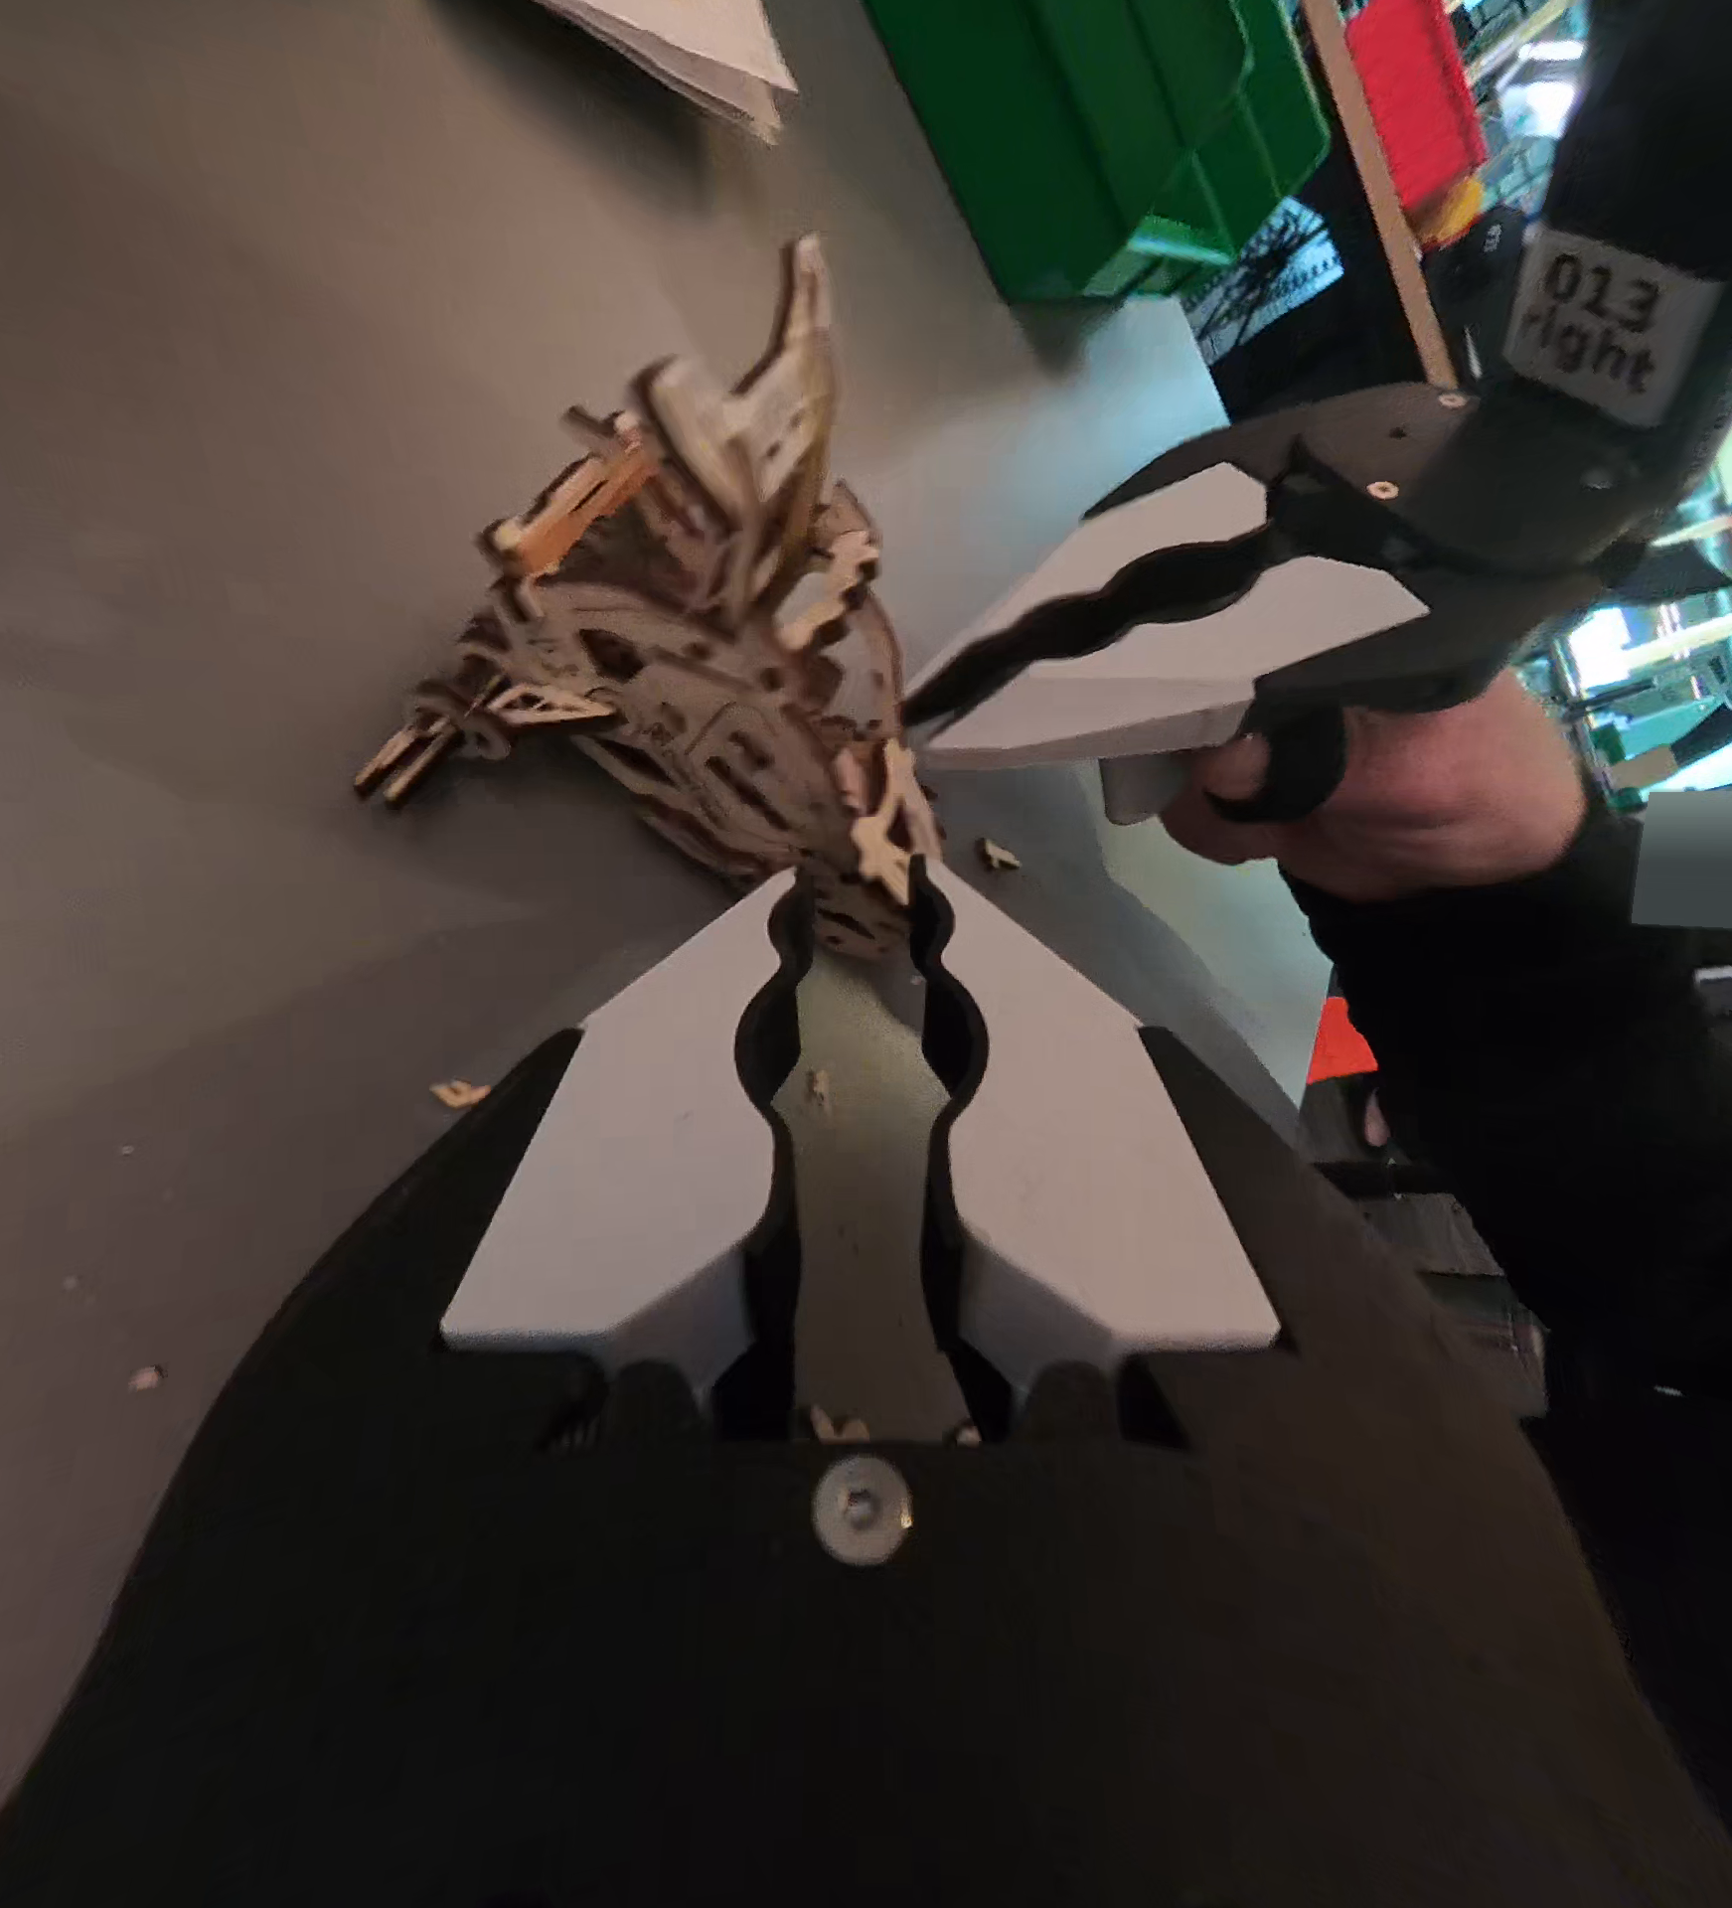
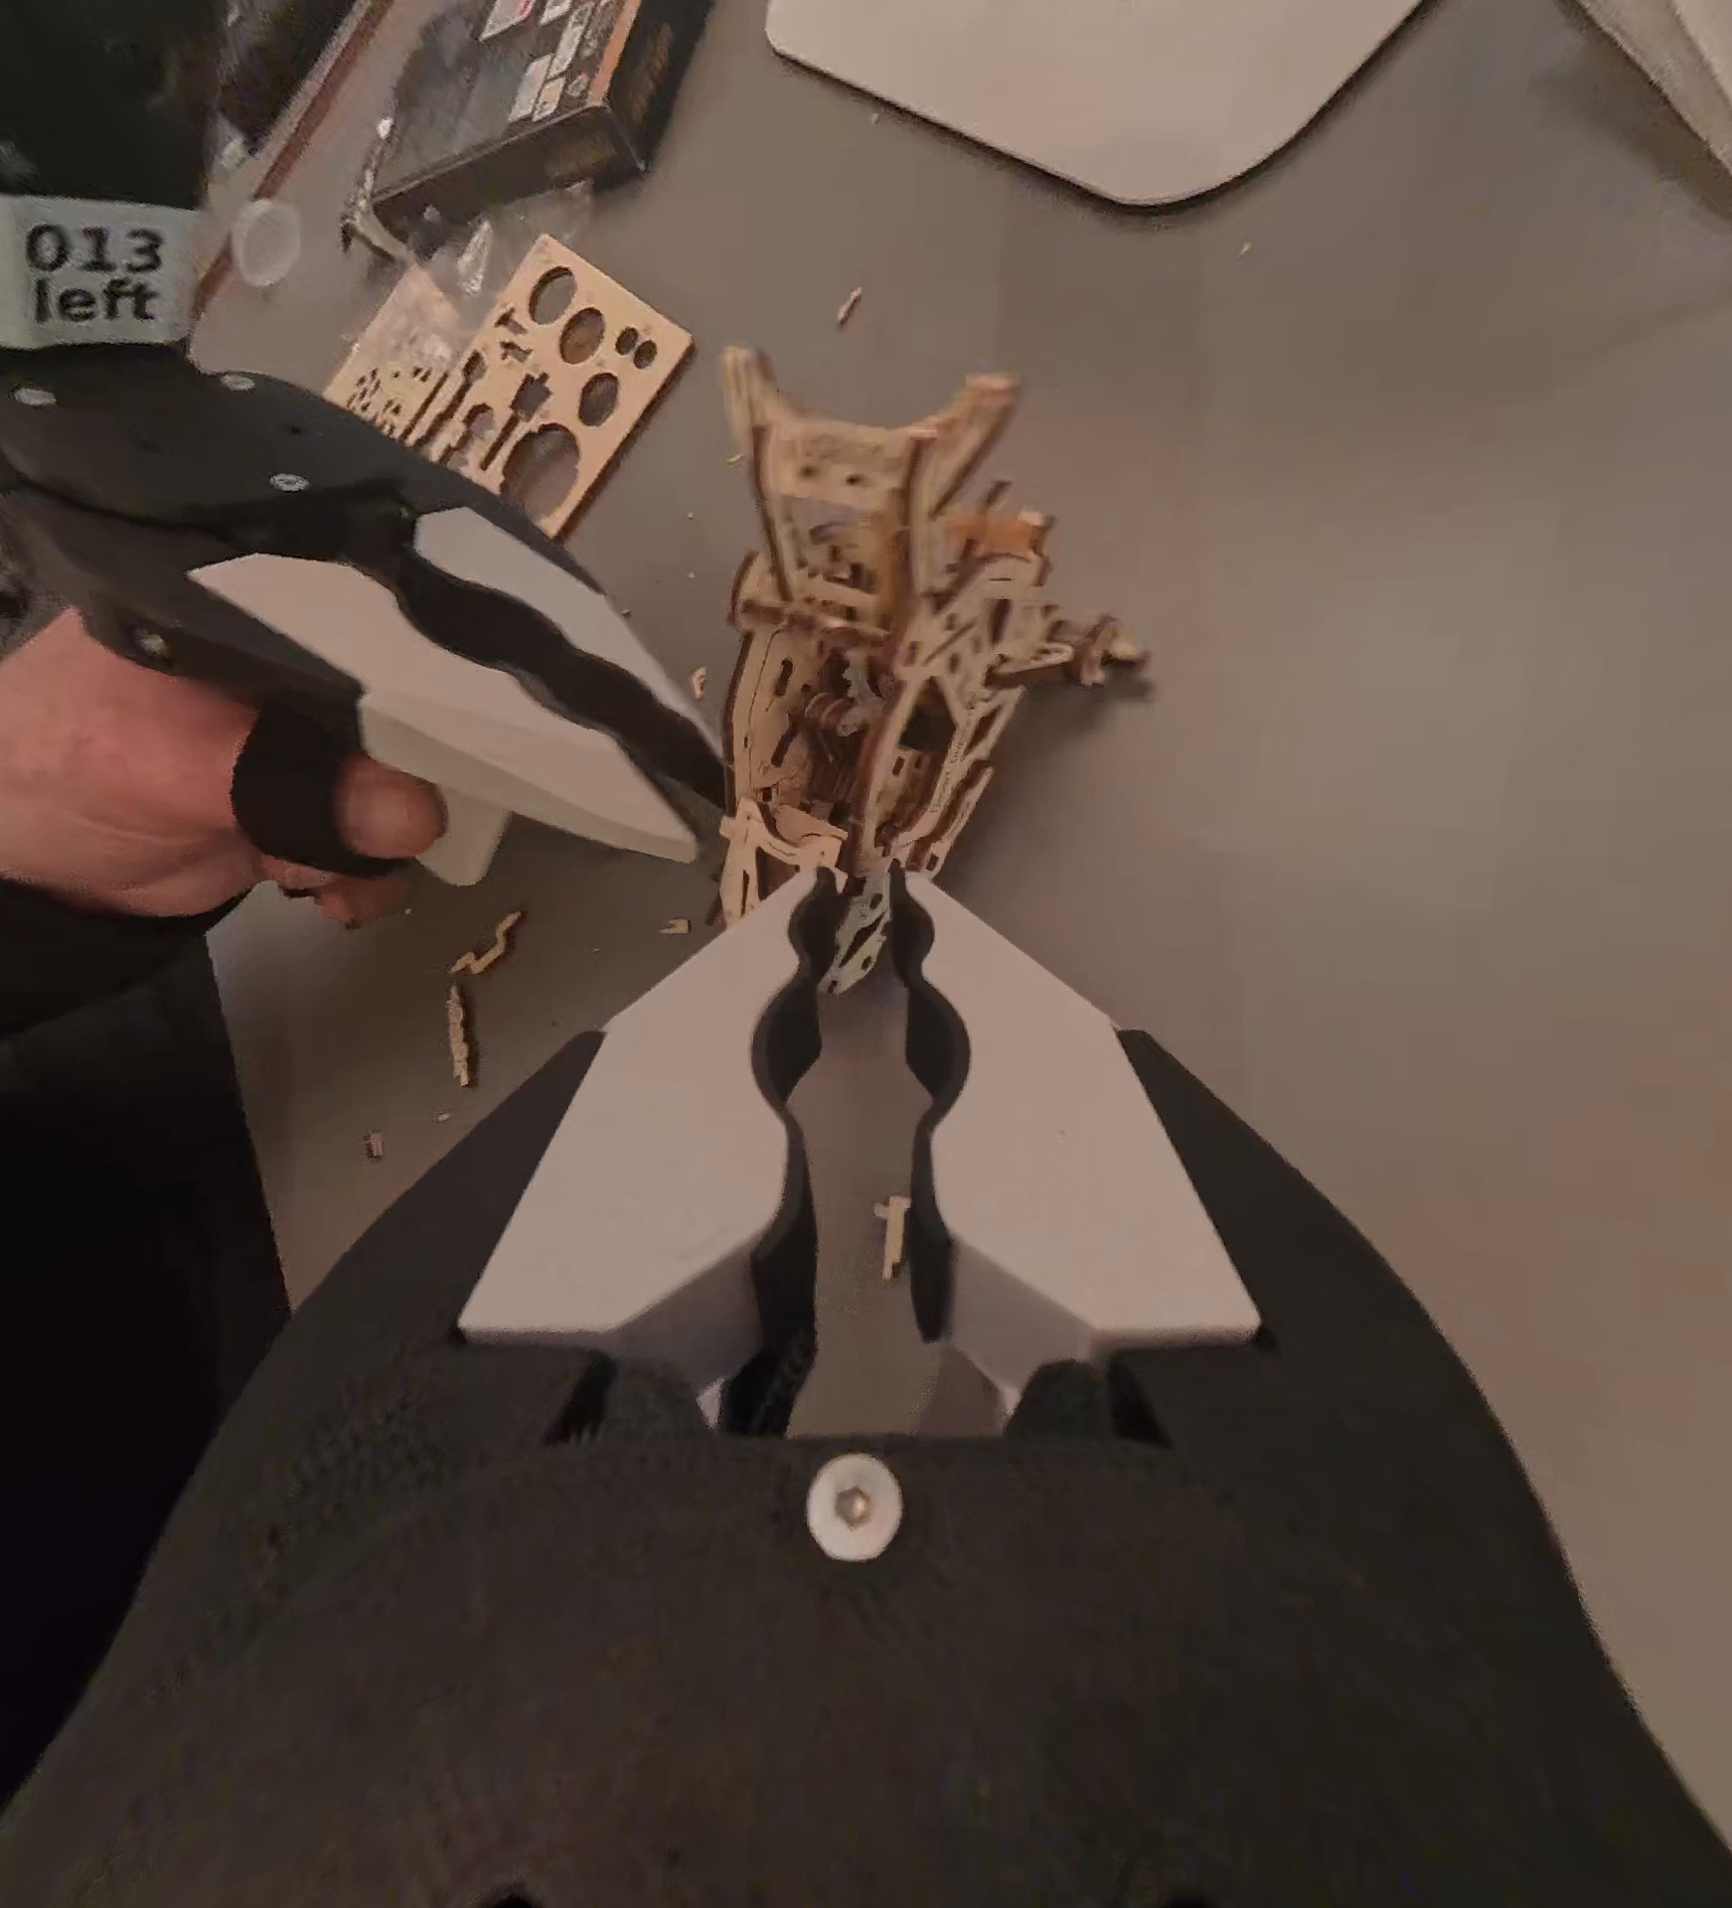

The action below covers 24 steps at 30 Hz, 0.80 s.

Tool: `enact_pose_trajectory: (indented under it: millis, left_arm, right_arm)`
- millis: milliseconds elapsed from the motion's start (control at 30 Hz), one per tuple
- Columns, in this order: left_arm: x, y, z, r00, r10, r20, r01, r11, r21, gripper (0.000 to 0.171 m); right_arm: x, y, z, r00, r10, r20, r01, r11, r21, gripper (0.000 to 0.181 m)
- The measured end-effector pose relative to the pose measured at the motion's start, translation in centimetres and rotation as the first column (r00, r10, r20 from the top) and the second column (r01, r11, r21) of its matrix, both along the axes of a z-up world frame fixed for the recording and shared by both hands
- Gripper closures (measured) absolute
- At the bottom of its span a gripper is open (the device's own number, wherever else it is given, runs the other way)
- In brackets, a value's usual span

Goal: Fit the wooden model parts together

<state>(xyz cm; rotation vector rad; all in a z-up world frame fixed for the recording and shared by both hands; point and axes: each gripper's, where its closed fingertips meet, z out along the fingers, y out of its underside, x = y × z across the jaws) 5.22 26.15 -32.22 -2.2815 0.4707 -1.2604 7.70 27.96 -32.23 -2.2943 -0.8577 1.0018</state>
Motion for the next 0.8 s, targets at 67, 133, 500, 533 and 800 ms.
enact_pose_trajectory:
  millis: [67, 133, 500, 533, 800]
  left_arm:
    - [0.1, -0.4, 0.3, 1.0, 0.002, -0.016, -0.002, 0.999, 0.037, 0.152]
    - [0.6, -0.7, 0.2, 0.999, 0.003, -0.035, -0.001, 0.998, 0.063, 0.15]
    - [0.8, 0.3, -0.4, 0.994, 0.083, -0.07, -0.076, 0.992, 0.101, 0.151]
    - [0.6, 0.3, -0.3, 0.993, 0.09, -0.079, -0.08, 0.99, 0.118, 0.151]
    - [0.6, 0.1, -0.7, 0.994, 0.06, -0.092, -0.049, 0.991, 0.121, 0.15]
  right_arm:
    - [0.6, -0.1, 0.1, 1.0, -0.015, 0.011, 0.015, 1.0, 0.011, 0.167]
    - [0.5, -0.2, 0.3, 1.0, -0.007, -0.003, 0.007, 1.0, 0.024, 0.167]
    - [0.9, 0.9, -0.6, 1.0, -0.004, -0.011, 0.004, 1.0, 0.013, 0.172]
    - [1.2, 0.9, -0.2, 1.0, -0.008, -0.03, 0.009, 1.0, 0.015, 0.171]
    - [0.4, 0.0, -0.9, 0.999, 0.04, 0.028, -0.042, 0.998, 0.043, 0.164]
